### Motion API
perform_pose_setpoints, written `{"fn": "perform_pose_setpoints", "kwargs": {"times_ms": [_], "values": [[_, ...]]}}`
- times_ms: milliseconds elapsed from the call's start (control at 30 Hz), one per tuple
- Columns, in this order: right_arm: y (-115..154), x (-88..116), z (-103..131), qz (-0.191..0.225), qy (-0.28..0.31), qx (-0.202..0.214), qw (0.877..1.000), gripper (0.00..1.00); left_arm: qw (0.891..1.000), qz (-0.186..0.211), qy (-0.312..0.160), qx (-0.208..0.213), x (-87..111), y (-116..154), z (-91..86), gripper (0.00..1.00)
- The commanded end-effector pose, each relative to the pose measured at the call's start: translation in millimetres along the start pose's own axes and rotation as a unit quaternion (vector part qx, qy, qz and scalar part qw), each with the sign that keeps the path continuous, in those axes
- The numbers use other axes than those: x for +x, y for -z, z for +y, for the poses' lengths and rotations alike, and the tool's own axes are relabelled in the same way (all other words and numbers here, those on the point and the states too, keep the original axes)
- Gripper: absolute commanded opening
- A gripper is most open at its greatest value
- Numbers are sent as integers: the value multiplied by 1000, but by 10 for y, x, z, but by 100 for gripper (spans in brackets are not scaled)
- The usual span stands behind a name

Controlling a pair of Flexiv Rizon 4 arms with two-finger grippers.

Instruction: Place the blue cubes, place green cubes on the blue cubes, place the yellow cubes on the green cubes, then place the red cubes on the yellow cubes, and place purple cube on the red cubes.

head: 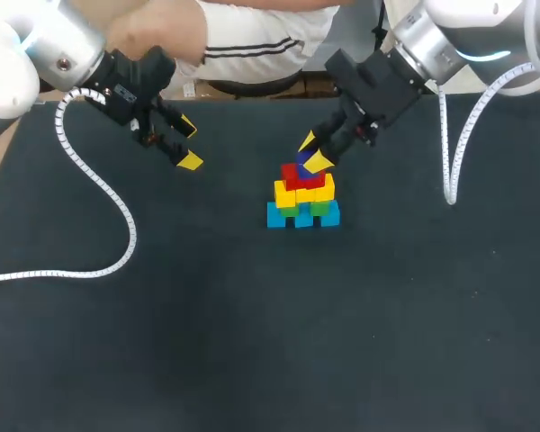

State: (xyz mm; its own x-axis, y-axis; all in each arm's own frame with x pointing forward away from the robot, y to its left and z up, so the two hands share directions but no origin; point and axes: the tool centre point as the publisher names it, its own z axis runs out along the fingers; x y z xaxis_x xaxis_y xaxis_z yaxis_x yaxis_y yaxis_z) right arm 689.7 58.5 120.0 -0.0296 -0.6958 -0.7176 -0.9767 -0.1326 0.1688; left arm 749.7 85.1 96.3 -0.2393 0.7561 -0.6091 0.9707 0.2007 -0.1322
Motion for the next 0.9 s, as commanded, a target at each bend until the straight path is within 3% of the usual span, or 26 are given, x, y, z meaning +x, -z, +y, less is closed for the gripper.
{"fn": "perform_pose_setpoints", "kwargs": {"times_ms": [33,900], "values": [[-3,-2,-6,0,-1,1,1000,0,1000,-1,-1,-1,11,4,-4,100],[-11,8,-81,-6,-5,9,1000,0,1000,-1,-1,-1,11,4,-4,100]]}}
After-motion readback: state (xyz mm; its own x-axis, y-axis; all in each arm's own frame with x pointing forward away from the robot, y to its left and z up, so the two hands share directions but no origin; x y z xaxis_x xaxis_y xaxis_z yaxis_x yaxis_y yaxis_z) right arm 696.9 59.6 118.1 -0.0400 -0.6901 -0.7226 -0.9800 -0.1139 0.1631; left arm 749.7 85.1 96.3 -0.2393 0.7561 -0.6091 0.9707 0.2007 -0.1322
